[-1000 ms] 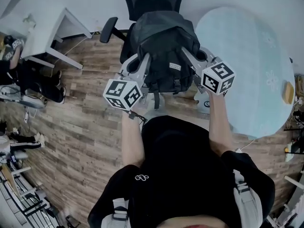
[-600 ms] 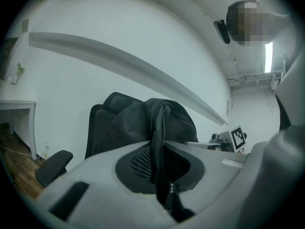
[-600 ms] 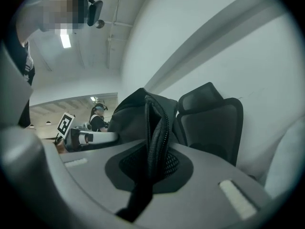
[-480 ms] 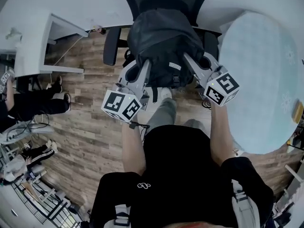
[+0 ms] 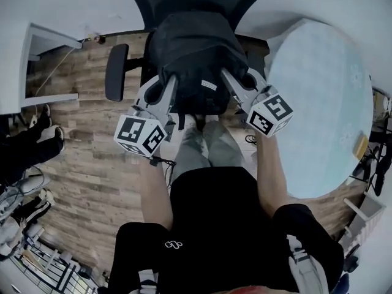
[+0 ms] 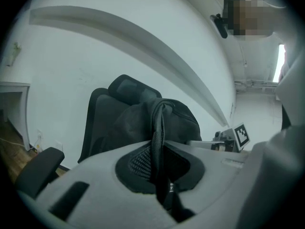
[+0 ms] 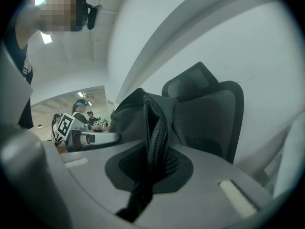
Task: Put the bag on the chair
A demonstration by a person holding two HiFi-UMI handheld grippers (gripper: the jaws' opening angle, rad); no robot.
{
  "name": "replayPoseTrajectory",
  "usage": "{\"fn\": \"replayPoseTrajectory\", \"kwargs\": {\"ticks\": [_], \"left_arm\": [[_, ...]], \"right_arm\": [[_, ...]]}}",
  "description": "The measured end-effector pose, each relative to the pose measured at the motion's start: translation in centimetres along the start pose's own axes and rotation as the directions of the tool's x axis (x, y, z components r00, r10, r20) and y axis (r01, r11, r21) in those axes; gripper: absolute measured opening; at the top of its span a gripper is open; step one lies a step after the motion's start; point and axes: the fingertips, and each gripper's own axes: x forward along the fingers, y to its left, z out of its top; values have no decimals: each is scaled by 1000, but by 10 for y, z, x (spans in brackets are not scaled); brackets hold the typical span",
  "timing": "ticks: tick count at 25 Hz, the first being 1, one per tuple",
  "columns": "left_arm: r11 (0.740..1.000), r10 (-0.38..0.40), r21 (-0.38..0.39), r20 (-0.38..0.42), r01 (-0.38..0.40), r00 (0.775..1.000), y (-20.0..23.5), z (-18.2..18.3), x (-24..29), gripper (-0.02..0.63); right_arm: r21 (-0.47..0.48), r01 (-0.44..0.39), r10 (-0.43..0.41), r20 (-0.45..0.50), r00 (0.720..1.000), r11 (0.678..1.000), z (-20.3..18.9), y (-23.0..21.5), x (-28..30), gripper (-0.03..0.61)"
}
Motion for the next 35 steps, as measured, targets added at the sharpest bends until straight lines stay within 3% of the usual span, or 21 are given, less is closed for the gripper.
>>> {"fn": "replayPoseTrajectory", "kwargs": {"ticks": [11, 20, 26, 29, 35], "left_arm": [[993, 57, -103, -84, -65, 995, 75, -40, 70, 17], [994, 48, -91, -176, -64, 983, 119, -52, 127, 20], [988, 56, -120, -294, -95, 954, 150, -96, 151, 29], [982, 60, -147, -347, -118, 936, 157, -121, 160, 32], [955, 97, -231, -345, -185, 934, 175, -134, 174, 58]], "right_arm": [[46, 34, -28, -117, 993, 998, -39, -78, 64, 18], [52, 90, -82, -149, 985, 995, -52, -133, 100, 20], [31, 129, -118, -248, 962, 991, -89, -165, 120, 21], [85, 186, -154, -291, 944, 979, -111, -179, 122, 28], [213, 243, -172, -305, 937, 946, -125, -196, 126, 52]]}}
